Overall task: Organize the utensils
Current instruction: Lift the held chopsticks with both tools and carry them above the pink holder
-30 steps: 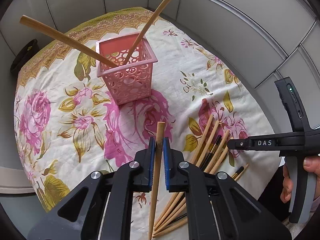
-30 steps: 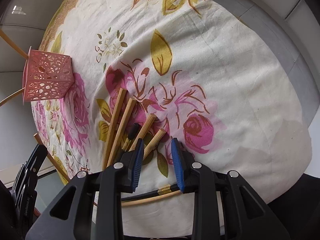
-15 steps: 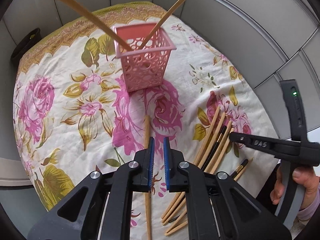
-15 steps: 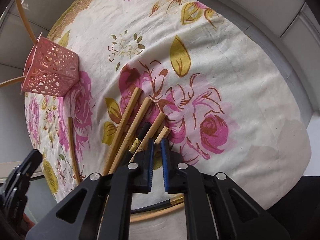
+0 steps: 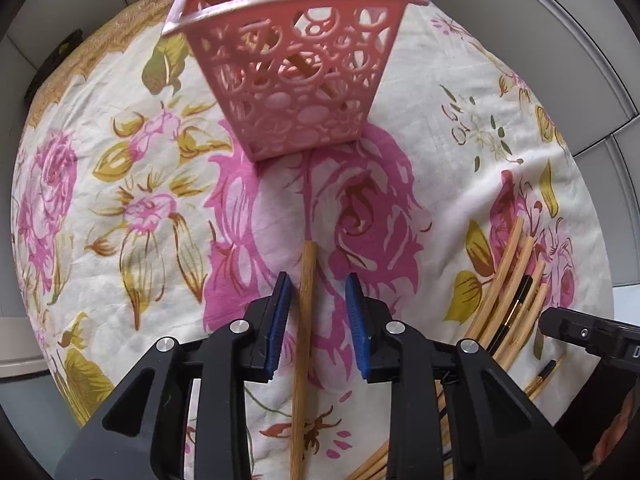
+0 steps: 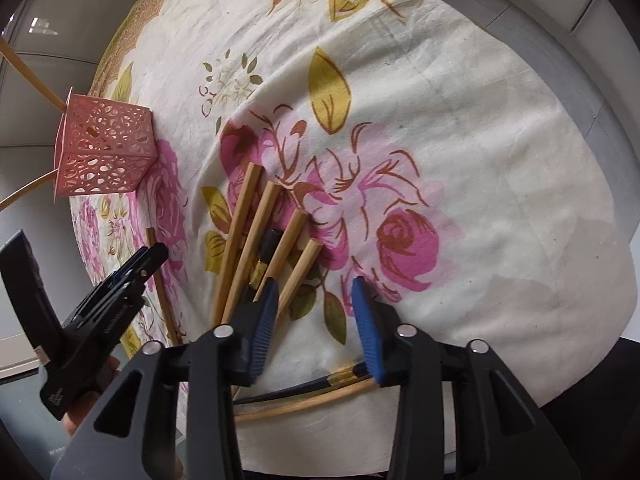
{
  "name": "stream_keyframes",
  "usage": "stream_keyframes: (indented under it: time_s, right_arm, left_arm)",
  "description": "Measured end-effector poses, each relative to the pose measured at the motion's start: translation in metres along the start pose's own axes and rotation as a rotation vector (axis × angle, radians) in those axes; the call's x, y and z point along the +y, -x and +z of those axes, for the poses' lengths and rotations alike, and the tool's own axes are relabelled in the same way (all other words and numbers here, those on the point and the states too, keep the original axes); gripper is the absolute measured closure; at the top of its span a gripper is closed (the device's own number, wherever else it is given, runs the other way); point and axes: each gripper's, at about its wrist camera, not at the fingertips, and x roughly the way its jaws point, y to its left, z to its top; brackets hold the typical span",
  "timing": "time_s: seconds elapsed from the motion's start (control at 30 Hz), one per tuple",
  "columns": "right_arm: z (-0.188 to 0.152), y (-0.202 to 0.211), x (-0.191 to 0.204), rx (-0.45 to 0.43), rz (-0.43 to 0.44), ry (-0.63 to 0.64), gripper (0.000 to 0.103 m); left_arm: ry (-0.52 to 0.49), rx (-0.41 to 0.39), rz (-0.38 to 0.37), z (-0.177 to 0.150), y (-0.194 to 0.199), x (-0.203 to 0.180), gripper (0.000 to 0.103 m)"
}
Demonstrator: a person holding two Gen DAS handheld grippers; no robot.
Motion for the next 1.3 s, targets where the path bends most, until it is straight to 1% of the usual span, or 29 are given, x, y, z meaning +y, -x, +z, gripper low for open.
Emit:
stream_keyframes:
  time_s: [0.03, 0.07, 0.17, 0.27, 0.33, 0.4, 0.43, 0.47, 0.57, 0.67, 0.73, 0.77, 0.8, 0.9, 0.93, 1.03, 1.13, 1.3]
  right_arm:
    - [0.000, 0.000, 0.006, 0.002, -0.004, -0.005, 0.059]
    - [0.001, 0.000, 0.006, 0.003, -0.007, -0.010, 0.058]
    - [0.002, -0.003, 0.016, 0.004, -0.040, -0.006, 0.058]
    - [0.006, -0.005, 0.025, -0.007, -0.068, -0.025, 0.062]
    - [0.009, -0.005, 0.030, -0.023, -0.104, -0.025, 0.075]
    - [0.008, -0.009, 0.041, -0.041, -0.155, 0.016, 0.086]
    - [0.006, -0.011, 0.046, -0.045, -0.163, 0.040, 0.088]
    - [0.004, -0.012, 0.052, -0.062, -0.193, 0.060, 0.087]
    - [0.000, -0.016, 0.067, -0.097, -0.248, 0.046, 0.084]
    - [-0.006, -0.020, 0.082, -0.139, -0.299, 0.116, 0.085]
    - [-0.011, -0.019, 0.084, -0.160, -0.284, 0.149, 0.087]
    - [-0.012, -0.018, 0.080, -0.167, -0.257, 0.151, 0.088]
    - [-0.014, -0.016, 0.075, -0.171, -0.227, 0.143, 0.091]
    - [-0.017, -0.007, 0.056, -0.208, -0.126, 0.111, 0.095]
    - [-0.020, -0.004, 0.056, -0.237, -0.104, 0.134, 0.095]
    - [-0.035, 0.014, 0.068, -0.376, -0.079, 0.263, 0.095]
    - [-0.051, 0.035, 0.079, -0.487, -0.054, 0.363, 0.095]
    - [-0.074, 0.073, 0.095, -0.647, -0.043, 0.495, 0.095]
  left_arm:
    - [-0.006, -0.002, 0.001, 0.000, 0.001, -0.001, 0.092]
    - [-0.010, -0.004, 0.002, -0.002, 0.001, -0.001, 0.097]
    - [-0.034, -0.027, 0.040, -0.009, 0.006, -0.007, 0.097]
    - [-0.047, -0.058, 0.035, -0.018, 0.021, -0.006, 0.097]
    - [-0.045, -0.088, 0.034, -0.023, 0.035, -0.003, 0.097]
    - [-0.040, -0.118, 0.029, -0.028, 0.049, 0.001, 0.097]
    - [-0.043, -0.130, 0.032, -0.031, 0.056, 0.003, 0.097]
    - [-0.049, -0.140, 0.033, -0.035, 0.061, 0.003, 0.097]
    - [-0.050, -0.163, 0.027, -0.041, 0.076, 0.000, 0.097]
    - [-0.047, -0.178, 0.025, -0.044, 0.084, 0.000, 0.097]
    - [-0.037, -0.188, 0.024, -0.041, 0.085, 0.004, 0.097]
    - [-0.026, -0.196, 0.022, -0.040, 0.087, 0.008, 0.097]
    - [-0.018, -0.204, 0.019, -0.034, 0.083, 0.010, 0.097]
    - [-0.011, -0.243, 0.008, -0.036, 0.095, 0.013, 0.097]
    - [-0.011, -0.259, 0.004, -0.037, 0.100, 0.012, 0.097]
    - [-0.003, -0.326, -0.002, -0.042, 0.120, 0.012, 0.097]
    - [0.015, -0.393, -0.002, -0.049, 0.140, 0.012, 0.097]
    - [0.039, -0.517, 0.020, -0.059, 0.176, 0.005, 0.097]
